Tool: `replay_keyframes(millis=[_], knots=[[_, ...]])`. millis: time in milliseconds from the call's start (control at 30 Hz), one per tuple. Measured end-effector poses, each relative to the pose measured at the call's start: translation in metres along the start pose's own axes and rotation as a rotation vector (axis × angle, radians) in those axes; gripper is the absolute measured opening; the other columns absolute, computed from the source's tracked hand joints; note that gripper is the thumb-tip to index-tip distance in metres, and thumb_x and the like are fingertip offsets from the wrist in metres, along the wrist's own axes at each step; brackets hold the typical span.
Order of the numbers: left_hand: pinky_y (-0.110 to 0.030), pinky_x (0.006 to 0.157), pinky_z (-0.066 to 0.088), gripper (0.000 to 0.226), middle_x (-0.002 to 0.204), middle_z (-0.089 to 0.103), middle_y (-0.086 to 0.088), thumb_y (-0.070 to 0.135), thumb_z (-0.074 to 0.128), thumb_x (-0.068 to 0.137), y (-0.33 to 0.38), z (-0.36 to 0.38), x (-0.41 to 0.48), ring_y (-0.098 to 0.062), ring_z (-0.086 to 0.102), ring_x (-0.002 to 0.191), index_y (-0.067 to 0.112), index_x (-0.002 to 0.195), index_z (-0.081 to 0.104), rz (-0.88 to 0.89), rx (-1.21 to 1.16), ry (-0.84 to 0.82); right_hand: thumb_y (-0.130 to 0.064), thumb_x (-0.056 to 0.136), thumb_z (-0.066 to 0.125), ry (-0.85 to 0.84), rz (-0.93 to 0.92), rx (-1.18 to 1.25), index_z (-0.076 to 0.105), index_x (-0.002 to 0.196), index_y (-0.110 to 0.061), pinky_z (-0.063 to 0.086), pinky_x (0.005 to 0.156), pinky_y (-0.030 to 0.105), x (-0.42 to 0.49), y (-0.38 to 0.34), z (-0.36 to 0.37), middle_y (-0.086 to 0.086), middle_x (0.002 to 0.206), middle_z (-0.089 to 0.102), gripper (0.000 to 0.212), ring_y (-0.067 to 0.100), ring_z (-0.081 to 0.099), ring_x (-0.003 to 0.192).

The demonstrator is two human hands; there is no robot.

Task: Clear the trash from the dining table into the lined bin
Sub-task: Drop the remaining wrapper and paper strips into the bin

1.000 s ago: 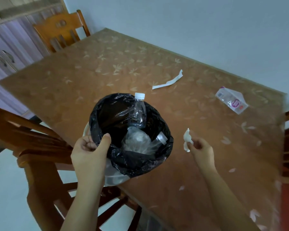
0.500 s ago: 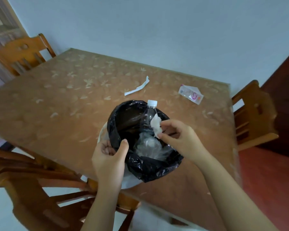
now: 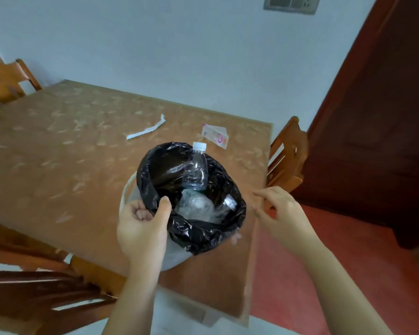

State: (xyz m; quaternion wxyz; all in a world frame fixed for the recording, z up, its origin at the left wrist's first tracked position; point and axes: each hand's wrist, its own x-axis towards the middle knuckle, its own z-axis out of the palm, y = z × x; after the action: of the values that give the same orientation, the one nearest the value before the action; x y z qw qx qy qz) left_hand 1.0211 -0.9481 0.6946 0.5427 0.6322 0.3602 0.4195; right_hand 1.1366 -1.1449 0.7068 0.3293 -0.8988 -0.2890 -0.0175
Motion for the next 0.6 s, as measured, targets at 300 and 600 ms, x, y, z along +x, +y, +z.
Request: replay_keyframes(millis=[300,600], knots=[[-0.029,0.057,0.028,0.040,0.057,0.028,0.004,0.028,0.069,0.072,0.007,0.061,-0.063,-0.010,0.029,0.047,0.019,0.061,0.032,-0.159,-0.060,0.096,-0.020,0.083,0.061,-0.018,-0.077,-0.006,0.061,0.107,-0.015,0.045,0.081,0.024,-0.001,0.087,-0.055,0.001,0.104,0.061,0.025,0.016,0.056,0.098],[-0.018,0.049,0.030,0.035,0.059,0.031,0.005,0.025,0.068,0.071,0.001,0.142,-0.018,-0.006,0.029,0.047,0.018,0.062,0.035,-0.175,-0.062,0.212,-0.025,0.086,0.056,-0.116,-0.099,-0.058,0.057,0.114,-0.017,0.041,0.092,0.030,0.092,0.135,-0.047,0.002,0.110,0.057,0.030,0.018,0.051,0.107]])
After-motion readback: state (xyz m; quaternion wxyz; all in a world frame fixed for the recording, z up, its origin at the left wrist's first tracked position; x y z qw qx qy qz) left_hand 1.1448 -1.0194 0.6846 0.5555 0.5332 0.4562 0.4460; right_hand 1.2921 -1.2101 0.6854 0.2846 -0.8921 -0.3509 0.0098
